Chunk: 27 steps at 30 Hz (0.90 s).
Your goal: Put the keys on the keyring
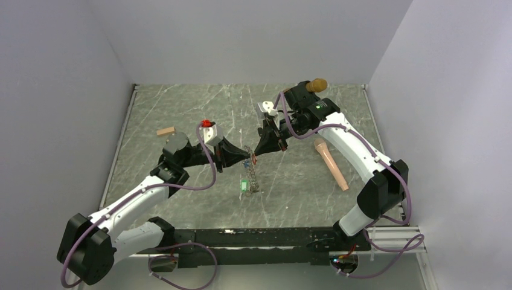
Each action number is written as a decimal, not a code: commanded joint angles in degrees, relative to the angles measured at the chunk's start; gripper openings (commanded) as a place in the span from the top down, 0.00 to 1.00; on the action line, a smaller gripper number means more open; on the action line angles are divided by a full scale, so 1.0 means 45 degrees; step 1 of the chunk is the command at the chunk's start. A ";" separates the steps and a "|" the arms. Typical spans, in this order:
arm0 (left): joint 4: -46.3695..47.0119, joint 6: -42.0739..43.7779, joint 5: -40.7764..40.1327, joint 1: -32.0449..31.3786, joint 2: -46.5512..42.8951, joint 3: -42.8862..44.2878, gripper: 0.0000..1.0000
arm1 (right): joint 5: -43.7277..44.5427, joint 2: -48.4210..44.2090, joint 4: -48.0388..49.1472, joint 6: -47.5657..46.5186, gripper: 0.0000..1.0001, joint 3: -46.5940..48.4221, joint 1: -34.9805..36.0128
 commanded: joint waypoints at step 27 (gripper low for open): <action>0.0006 0.0028 0.0508 -0.0038 0.0394 0.0673 1.00 | -0.0192 -0.0170 0.0351 -0.0330 1.00 -0.0066 0.0459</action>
